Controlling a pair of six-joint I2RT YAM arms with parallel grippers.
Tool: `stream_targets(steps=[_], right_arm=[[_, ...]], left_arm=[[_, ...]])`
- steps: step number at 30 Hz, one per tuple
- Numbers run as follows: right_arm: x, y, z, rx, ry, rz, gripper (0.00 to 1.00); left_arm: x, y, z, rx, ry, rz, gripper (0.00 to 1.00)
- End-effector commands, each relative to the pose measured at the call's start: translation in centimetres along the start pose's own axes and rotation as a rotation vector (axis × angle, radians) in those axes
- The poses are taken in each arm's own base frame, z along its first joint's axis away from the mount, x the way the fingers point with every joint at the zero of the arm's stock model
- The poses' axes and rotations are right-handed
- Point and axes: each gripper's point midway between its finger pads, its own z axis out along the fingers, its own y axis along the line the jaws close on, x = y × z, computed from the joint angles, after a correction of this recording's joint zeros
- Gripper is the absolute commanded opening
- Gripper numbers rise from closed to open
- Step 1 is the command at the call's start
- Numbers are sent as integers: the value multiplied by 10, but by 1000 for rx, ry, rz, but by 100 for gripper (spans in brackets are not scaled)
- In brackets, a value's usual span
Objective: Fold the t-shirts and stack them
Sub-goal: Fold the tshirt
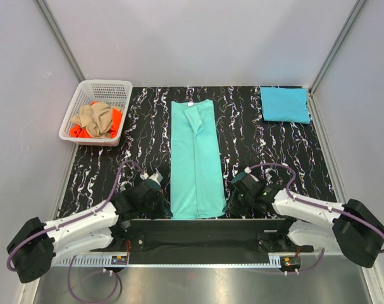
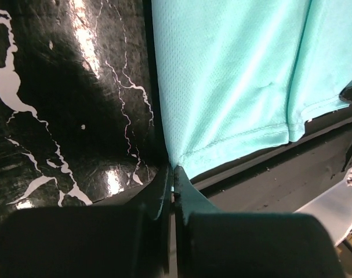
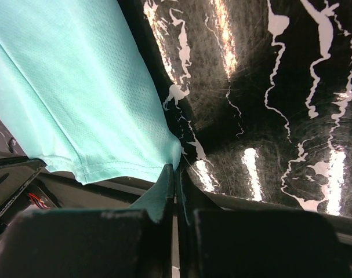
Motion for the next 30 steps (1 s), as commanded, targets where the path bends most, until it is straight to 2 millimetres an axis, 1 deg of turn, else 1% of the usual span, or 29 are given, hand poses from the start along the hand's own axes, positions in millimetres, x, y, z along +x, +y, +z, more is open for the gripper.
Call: stream_targets(steps=[1, 6, 11, 13, 18, 22, 27, 30], right_arm=[[-7, 15, -8, -32, -41, -7, 0], [-8, 24, -13, -57, -44, -22, 0], [-8, 31, -17, -87, -48, -34, 0], [-7, 31, -18, -87, -44, -36, 0], [-4, 32, -18, -87, -34, -50, 0], [-4, 32, -23, -69, -38, -58, 0], [-6, 30, -30, -72, -58, -57, 0], [-7, 30, -34, -72, -67, -57, 0]], left_arm=[[-4, -12, -8, 35, -14, 1, 0], [-8, -19, -11, 50, -22, 0, 0], [-10, -18, -13, 36, -32, -15, 0], [-11, -17, -14, 31, -37, -18, 0], [-12, -25, -17, 64, -38, -23, 0], [-8, -27, -18, 73, -16, -14, 0], [-9, -24, -26, 50, -16, 6, 0], [-12, -33, -32, 67, -15, 22, 0]])
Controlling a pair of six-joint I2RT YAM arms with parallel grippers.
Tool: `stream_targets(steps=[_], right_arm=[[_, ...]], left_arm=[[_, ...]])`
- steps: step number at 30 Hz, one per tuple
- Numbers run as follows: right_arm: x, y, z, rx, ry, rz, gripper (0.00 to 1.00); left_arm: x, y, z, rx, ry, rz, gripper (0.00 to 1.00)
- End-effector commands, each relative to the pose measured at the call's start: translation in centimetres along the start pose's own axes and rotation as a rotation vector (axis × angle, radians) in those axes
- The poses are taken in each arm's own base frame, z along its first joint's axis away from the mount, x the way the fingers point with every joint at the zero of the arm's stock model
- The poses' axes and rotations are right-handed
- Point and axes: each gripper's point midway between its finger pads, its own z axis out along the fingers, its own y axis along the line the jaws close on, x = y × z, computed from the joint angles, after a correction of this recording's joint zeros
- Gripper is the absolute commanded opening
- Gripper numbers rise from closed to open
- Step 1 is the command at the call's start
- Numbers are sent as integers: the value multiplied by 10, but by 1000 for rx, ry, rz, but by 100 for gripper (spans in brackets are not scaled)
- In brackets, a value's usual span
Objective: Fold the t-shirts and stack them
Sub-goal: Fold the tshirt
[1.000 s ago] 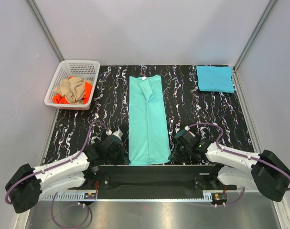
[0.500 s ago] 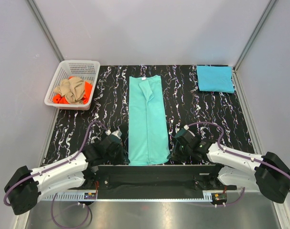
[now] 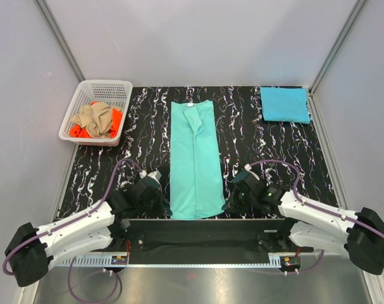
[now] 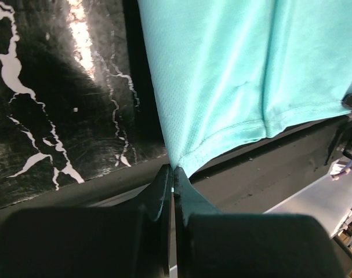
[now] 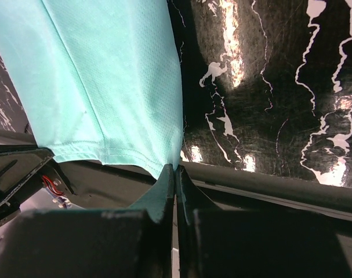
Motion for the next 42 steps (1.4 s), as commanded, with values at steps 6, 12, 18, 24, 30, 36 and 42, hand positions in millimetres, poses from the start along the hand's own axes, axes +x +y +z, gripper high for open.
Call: stream_targets(steps=[6, 12, 18, 24, 30, 36, 42], right_arm=[[-7, 12, -14, -25, -42, -18, 0], [-2, 8, -14, -36, -35, -15, 0], [9, 4, -8, -28, -5, -28, 0], [15, 10, -7, -42, -3, -32, 0], [20, 14, -4, -25, 15, -59, 0], [9, 13, -11, 17, -37, -77, 0], [-3, 16, -19, 26, -100, -89, 0]], left_arm=[[-6, -28, -17, 92, -8, 9, 0], [3, -20, -13, 117, 2, -19, 0], [9, -19, -10, 165, 2, -33, 0], [17, -24, -2, 175, 51, -15, 0], [10, -24, -5, 147, 21, 7, 0], [6, -29, -4, 123, 31, 34, 0], [-1, -31, -4, 99, 11, 38, 0]])
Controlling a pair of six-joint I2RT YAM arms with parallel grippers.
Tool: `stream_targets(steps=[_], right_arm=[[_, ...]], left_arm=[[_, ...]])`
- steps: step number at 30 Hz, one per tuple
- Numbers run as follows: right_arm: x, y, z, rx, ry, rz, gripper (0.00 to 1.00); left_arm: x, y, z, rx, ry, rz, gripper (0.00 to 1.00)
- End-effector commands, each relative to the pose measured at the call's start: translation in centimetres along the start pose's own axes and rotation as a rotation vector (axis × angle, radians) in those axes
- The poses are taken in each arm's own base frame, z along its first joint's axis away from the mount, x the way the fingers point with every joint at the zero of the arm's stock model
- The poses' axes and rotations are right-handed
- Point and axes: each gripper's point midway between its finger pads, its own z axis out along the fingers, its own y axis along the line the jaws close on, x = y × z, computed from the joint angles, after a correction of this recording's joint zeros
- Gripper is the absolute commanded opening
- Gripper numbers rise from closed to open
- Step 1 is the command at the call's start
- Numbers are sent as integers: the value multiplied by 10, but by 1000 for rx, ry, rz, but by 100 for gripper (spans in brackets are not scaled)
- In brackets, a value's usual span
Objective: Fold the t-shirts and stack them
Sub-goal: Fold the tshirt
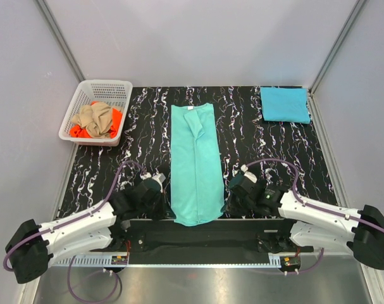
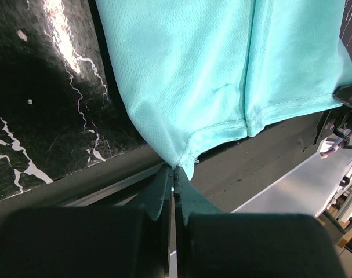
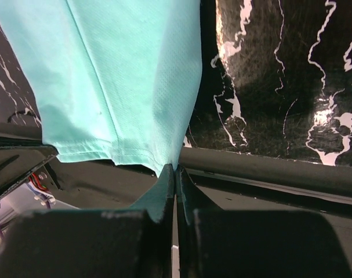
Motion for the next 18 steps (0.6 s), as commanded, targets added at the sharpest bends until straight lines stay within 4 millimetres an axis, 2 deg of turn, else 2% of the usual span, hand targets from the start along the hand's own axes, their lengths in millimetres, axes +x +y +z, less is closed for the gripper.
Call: stream_targets(steps=[1, 3, 8, 18], right_arm=[[-15, 8, -5, 9, -71, -18, 0], [-13, 14, -1, -2, -56, -36, 0], [-14, 9, 8, 54, -53, -59, 0], [-42, 27, -1, 90, -154, -107, 0]], left_arm=[[-18, -19, -7, 23, -55, 32, 0], [-17, -18, -6, 4, -45, 39, 0], [-22, -17, -7, 1, -63, 29, 0], [-59, -25, -12, 29, -98, -2, 0]])
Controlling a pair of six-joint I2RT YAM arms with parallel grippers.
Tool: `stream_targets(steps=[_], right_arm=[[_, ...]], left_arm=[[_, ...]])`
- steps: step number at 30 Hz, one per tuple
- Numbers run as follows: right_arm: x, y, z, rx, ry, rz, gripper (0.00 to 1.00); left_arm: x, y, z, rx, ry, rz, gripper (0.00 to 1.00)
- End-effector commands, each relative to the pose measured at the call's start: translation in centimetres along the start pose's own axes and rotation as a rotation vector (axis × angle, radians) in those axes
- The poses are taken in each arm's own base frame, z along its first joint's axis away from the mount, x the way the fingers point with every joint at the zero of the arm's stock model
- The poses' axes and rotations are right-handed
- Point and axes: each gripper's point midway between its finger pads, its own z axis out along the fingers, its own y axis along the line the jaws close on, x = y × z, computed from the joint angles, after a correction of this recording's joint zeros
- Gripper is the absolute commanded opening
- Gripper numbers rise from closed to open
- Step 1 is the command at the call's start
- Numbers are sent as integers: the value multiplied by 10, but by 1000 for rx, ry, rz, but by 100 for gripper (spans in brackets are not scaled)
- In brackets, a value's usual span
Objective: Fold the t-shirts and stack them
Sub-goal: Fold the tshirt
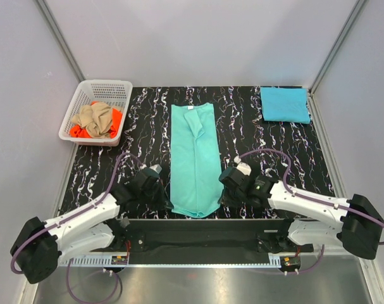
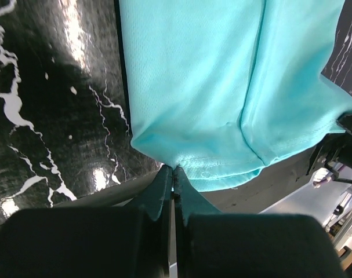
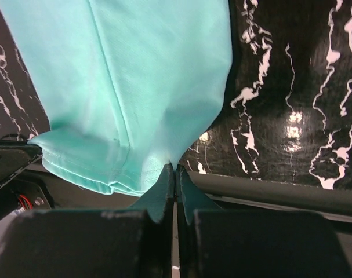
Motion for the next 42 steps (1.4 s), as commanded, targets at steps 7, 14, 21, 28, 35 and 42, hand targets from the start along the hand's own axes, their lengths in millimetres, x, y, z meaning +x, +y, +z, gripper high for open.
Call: stream_targets(steps=[7, 14, 21, 28, 35, 42], right_arm=[[-43, 28, -2, 29, -138, -106, 0], [-78, 42, 9, 7, -161, -112, 0], [-119, 48, 10, 8, -207, -155, 0], [-157, 55, 6, 6, -249, -164, 0], [-179, 59, 13, 7, -253, -173, 0], [-211, 55, 22, 27, -277, -182, 0]], left_arm=[[-45, -36, -12, 85, -65, 45, 0], [-84, -38, -10, 88, -100, 31, 0], [-129, -49, -3, 91, -119, 40, 0], [-167, -61, -6, 76, -151, 66, 0], [-194, -69, -6, 73, -183, 71, 0], [-223, -65, 3, 76, -189, 53, 0]])
